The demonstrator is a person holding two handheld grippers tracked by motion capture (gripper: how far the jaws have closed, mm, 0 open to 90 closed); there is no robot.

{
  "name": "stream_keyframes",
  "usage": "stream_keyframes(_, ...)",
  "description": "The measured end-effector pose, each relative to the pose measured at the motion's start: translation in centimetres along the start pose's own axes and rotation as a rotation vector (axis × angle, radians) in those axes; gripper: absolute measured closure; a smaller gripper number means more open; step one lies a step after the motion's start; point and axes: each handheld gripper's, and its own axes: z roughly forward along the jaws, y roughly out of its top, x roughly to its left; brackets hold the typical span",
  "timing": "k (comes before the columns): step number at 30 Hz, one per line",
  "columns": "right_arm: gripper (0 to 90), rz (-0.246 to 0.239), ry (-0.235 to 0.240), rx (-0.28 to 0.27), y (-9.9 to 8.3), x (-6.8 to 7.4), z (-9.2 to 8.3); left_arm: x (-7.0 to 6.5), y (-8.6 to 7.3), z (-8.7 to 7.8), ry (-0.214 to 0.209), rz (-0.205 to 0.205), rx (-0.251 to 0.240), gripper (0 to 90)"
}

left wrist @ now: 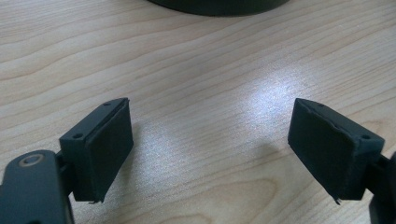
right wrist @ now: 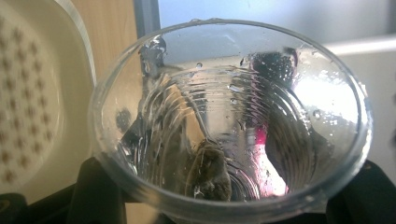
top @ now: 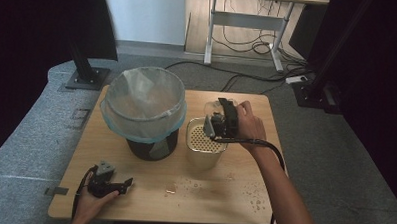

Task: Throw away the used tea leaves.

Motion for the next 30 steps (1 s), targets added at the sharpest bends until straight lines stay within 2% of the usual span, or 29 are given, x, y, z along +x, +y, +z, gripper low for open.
stream_keyframes(2, 37.6, -0.103, -0.023, 0.026, 0.3, 1.1, 0.1, 0.0, 0.0, 0.0, 0.001, 0.001, 0.001, 13.6)
stream_keyframes(4, 37.6, -0.239, -0.036, 0.038, 0.6, 2.0, 0.3, 0.0, 0.0, 0.0, 0.000, 0.001, 0.001, 13.6)
stream_keyframes(6, 37.9, -0.331, -0.048, 0.040, 0.8, 2.7, 0.5, 0.0, 0.0, 0.0, 0.000, -0.001, -0.001, 13.6)
stream_keyframes(10, 38.1, -0.474, -0.075, 0.054, 1.2, 3.1, 0.7, 0.1, 0.0, 0.0, 0.001, 0.000, 0.002, 13.6)
stream_keyframes(16, 38.5, -0.631, -0.133, 0.069, 1.7, 2.4, 0.6, 0.1, 0.0, 0.0, 0.000, -0.003, 0.002, 13.6)
stream_keyframes(17, 38.6, -0.675, -0.157, 0.070, 1.8, 2.6, 0.7, 0.1, 0.0, 0.0, 0.001, -0.003, 0.004, 13.6)
stream_keyframes(19, 38.8, -0.797, -0.172, 0.077, 2.1, 3.4, 0.7, 0.1, 0.0, 0.0, 0.001, -0.002, 0.003, 13.6)
stream_keyframes(20, 38.8, -0.828, -0.190, 0.069, 2.1, 3.8, 0.7, 0.1, 0.0, -0.1, 0.001, -0.001, 0.002, 13.6)
stream_keyframes(21, 38.8, -0.854, -0.210, 0.071, 2.0, 3.8, 0.7, 0.1, 0.0, -0.1, 0.000, -0.003, 0.001, 13.6)
stream_keyframes(24, 38.4, -0.855, -0.254, 0.099, 2.0, 3.7, 1.0, 0.2, 0.1, 0.0, 0.001, -0.007, 0.002, 13.6)
stream_keyframes(26, 38.7, -0.947, -0.260, 0.096, 2.0, 4.3, 1.1, 0.2, 0.1, 0.1, 0.002, -0.005, 0.007, 13.5)
stream_keyframes(27, 38.7, -0.945, -0.282, 0.092, 2.2, 3.9, 1.0, 0.2, 0.1, 0.0, 0.001, -0.003, 0.008, 13.6)
stream_keyframes(29, 38.7, -0.861, -0.302, 0.103, 2.3, 3.2, 1.0, 0.2, 0.1, 0.0, 0.000, -0.002, 0.009, 13.6)
stream_keyframes(30, 38.7, -0.857, -0.304, 0.107, 2.2, 3.1, 1.1, 0.2, 0.1, 0.0, 0.000, -0.004, 0.007, 13.6)
